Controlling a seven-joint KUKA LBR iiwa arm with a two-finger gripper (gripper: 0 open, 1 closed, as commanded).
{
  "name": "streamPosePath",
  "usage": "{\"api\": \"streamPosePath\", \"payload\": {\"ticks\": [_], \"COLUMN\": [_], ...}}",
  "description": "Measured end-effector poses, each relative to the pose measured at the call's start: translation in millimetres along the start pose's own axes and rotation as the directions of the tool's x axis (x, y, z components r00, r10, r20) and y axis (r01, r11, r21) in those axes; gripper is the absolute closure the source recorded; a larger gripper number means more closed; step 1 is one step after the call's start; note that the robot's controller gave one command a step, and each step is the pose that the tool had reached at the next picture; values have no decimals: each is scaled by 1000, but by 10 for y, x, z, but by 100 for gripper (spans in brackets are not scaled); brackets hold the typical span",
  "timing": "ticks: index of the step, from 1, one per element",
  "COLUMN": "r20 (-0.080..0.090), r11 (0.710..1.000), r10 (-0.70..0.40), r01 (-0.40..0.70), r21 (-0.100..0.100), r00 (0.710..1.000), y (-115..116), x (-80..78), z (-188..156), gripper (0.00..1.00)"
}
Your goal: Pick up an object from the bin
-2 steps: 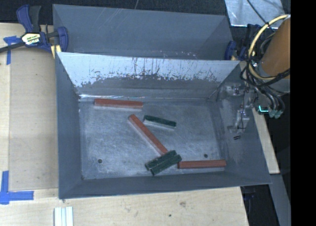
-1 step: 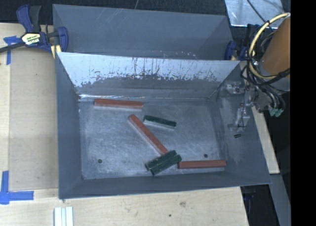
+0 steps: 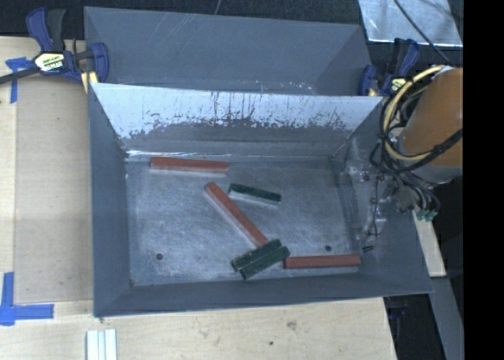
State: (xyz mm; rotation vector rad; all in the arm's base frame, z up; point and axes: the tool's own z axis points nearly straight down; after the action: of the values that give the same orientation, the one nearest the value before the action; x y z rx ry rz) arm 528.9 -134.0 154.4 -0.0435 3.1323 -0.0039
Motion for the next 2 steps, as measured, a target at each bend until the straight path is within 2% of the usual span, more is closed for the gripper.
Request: {"api": "streamPosePath", "payload": {"ticks": [1,2], "r20": [-9,-4], "r11": [920,921], "r10": [-391,-389], "r01": [391,389], "r21": [-8,-3], "r00": [920,921], "y": [813,-157], "x": [153,376], "z": [860,789], "gripper": [0,100]}}
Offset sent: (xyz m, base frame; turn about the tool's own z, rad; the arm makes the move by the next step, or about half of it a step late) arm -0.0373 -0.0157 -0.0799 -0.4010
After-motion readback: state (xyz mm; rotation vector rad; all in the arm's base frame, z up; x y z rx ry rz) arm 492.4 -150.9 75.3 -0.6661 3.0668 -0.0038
